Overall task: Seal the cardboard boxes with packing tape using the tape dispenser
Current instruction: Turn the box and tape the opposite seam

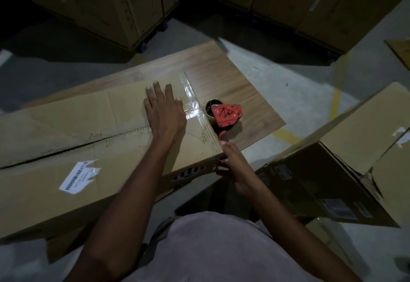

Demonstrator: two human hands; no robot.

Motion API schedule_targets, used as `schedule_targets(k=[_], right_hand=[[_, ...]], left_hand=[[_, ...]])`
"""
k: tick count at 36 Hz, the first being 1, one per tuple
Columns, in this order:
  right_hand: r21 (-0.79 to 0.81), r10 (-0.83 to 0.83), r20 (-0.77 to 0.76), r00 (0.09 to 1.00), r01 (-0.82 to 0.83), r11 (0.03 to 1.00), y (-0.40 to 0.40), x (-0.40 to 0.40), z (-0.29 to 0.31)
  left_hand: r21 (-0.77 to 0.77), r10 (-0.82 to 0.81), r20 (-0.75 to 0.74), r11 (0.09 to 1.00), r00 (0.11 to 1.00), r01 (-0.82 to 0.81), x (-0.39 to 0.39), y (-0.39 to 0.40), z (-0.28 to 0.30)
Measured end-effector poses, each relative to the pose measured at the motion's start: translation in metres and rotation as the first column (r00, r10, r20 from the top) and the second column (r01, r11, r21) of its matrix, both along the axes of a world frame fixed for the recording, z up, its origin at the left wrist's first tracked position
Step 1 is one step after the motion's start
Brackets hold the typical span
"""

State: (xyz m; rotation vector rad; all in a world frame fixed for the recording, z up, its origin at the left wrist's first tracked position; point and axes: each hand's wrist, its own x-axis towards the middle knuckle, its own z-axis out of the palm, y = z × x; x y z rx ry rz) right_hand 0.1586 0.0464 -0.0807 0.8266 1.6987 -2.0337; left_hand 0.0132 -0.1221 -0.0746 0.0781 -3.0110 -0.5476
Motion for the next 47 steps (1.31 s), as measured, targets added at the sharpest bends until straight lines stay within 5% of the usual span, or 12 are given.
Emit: schedule_targets(k=[10, 15, 19, 23, 28, 31, 33, 38, 47], right_hand=[[0.269, 0.257, -0.048, 0.965, -0.236, 0.934, 0.001, -0.012, -0.009], [0.456, 0.295, -0.089, 0.951, -0.224, 0.861, 0.007, -0.014, 0.003], [0.447, 0.376, -0.127, 0.918, -0.286, 0.848, 0.008, -0.011, 0.019], [0.655, 0.598, 0.036, 0.801, -0.471, 0.591, 0.0, -0.01, 0.03], [0.884, 0.688, 0.33, 0.646, -0.467, 0.015, -0.009, -0.022, 0.039], [0.874, 0.713, 0.416, 0.564, -0.464, -0.142, -0.011, -0.028, 0.04], [0.878, 0.725, 0.398, 0.563, -0.463, -0.122, -0.009, -0.035, 0.04], [0.882, 0.732, 0.244, 0.636, -0.459, 0.105, -0.01, -0.075, 0.028], [0.923, 0.831, 0.047, 0.555, -0.342, 0.176, -0.022, -0.173, 0.025]], left_hand=[[-0.029, 0.015, 0.004, 0.999, 1.0, -0.015, 0.0, 0.001, 0.004], [-0.008, 0.004, -0.007, 1.0, 1.0, -0.004, 0.001, 0.002, 0.005], [-0.023, 0.012, -0.02, 1.0, 1.0, -0.013, 0.0, 0.001, 0.001], [-0.024, 0.019, -0.02, 1.0, 1.0, -0.019, 0.0, 0.002, -0.002], [-0.061, 0.018, -0.013, 0.998, 1.0, -0.019, 0.003, 0.003, -0.001], [-0.082, 0.012, 0.004, 0.997, 1.0, -0.012, 0.004, 0.004, -0.002], [-0.095, 0.014, 0.01, 0.995, 1.0, -0.013, 0.002, 0.006, -0.003], [-0.097, 0.03, 0.002, 0.995, 1.0, -0.03, 0.001, 0.008, -0.006], [-0.098, 0.091, 0.018, 0.991, 0.996, -0.089, -0.008, 0.007, -0.009]])
